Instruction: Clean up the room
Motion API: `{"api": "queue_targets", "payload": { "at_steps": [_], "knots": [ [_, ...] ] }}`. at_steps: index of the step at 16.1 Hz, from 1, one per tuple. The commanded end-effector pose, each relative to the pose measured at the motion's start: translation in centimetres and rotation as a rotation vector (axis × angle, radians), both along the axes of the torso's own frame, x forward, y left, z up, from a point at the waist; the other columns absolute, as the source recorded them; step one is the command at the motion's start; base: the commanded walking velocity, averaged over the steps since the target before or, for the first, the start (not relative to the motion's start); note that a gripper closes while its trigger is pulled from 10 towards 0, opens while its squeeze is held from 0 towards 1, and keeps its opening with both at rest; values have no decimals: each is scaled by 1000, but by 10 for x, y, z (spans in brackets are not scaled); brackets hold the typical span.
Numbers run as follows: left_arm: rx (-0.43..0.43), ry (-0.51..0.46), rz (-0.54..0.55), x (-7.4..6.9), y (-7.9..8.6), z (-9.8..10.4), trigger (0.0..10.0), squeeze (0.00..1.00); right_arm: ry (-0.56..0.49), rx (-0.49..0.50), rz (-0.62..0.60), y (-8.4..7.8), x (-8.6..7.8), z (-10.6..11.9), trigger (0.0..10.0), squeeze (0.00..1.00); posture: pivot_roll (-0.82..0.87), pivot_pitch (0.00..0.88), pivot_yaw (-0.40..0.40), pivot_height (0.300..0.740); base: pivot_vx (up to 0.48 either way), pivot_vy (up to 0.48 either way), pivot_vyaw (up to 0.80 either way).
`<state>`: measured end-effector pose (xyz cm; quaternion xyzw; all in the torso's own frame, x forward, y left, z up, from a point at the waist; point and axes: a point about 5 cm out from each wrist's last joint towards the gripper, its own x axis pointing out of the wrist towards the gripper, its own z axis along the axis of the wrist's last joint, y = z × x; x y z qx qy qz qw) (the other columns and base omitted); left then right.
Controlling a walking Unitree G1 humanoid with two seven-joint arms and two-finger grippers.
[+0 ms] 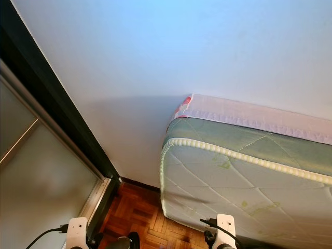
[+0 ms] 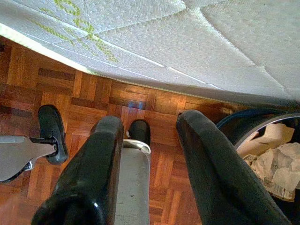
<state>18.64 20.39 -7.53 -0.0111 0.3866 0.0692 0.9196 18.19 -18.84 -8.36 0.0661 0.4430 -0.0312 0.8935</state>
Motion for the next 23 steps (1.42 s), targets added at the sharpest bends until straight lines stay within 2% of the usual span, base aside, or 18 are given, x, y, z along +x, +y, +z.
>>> {"api": "queue_targets", "payload": {
  "at_steps": [1,14,16,23],
  "knots": [
    [29,78,-56,23,22,12,10000,0,-69,-15,-72,-19,48,28,10000,0,95,0,-31,740,0,0,0],
    [29,78,-56,23,22,12,10000,0,-69,-15,-72,-19,48,28,10000,0,95,0,-31,740,0,0,0],
    [25,93,-78,15,15,7,10000,0,-50,-9,-47,-17,44,25,10000,0,106,0,-42,740,0,0,0],
    [16,88,-87,19,12,8,10000,0,-46,-6,-56,-20,45,26,10000,0,103,0,-38,740,0,0,0]
  ]
}}
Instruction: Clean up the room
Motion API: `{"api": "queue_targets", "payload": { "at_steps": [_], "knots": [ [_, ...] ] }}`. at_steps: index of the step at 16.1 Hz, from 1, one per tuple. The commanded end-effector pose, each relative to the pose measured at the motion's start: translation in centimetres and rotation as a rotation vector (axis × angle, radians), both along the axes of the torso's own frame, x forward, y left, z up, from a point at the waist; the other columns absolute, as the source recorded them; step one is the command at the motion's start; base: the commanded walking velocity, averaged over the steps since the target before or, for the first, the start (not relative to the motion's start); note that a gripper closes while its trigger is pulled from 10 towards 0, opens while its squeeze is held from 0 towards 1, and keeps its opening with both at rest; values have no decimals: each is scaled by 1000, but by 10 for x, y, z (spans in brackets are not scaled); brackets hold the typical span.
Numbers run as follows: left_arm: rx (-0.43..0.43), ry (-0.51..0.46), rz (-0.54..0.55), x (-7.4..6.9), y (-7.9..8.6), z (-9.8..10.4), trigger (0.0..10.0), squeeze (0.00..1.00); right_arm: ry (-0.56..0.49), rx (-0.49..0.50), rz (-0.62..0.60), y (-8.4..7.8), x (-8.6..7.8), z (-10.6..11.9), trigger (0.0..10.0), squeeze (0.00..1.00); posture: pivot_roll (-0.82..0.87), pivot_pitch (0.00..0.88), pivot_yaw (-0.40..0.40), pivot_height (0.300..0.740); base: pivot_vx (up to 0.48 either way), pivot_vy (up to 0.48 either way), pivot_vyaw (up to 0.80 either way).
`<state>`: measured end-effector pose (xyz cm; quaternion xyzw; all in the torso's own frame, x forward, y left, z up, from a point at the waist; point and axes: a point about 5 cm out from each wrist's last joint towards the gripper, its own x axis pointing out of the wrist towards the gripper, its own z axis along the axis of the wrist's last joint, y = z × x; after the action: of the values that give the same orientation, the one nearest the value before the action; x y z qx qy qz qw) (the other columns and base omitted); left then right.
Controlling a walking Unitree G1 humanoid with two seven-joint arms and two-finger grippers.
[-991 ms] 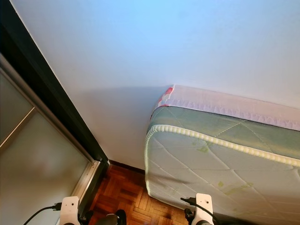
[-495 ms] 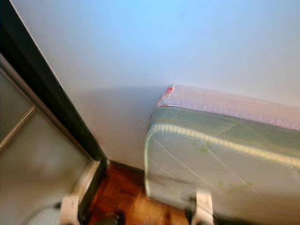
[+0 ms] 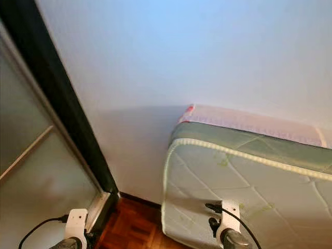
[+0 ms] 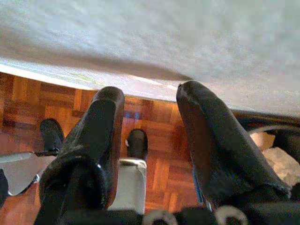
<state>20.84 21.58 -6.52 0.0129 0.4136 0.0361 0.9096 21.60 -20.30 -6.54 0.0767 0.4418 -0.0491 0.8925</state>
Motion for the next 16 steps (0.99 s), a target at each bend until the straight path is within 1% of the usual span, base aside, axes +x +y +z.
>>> {"api": "queue_targets", "payload": {
  "at_steps": [1,13,16],
  "knots": [
    [1,26,-6,-3,0,-2,10000,0,-49,-9,-15,-5,12,8,10000,0,104,0,-39,740,0,0,0],
    [-6,36,-1,-3,-1,-3,10000,0,-54,-3,-20,-5,13,9,10000,0,102,0,-38,740,0,0,0],
    [-4,43,3,-5,1,-4,10000,0,-54,-2,-20,-4,13,9,10000,0,102,0,-39,740,0,0,0]
  ]
}}
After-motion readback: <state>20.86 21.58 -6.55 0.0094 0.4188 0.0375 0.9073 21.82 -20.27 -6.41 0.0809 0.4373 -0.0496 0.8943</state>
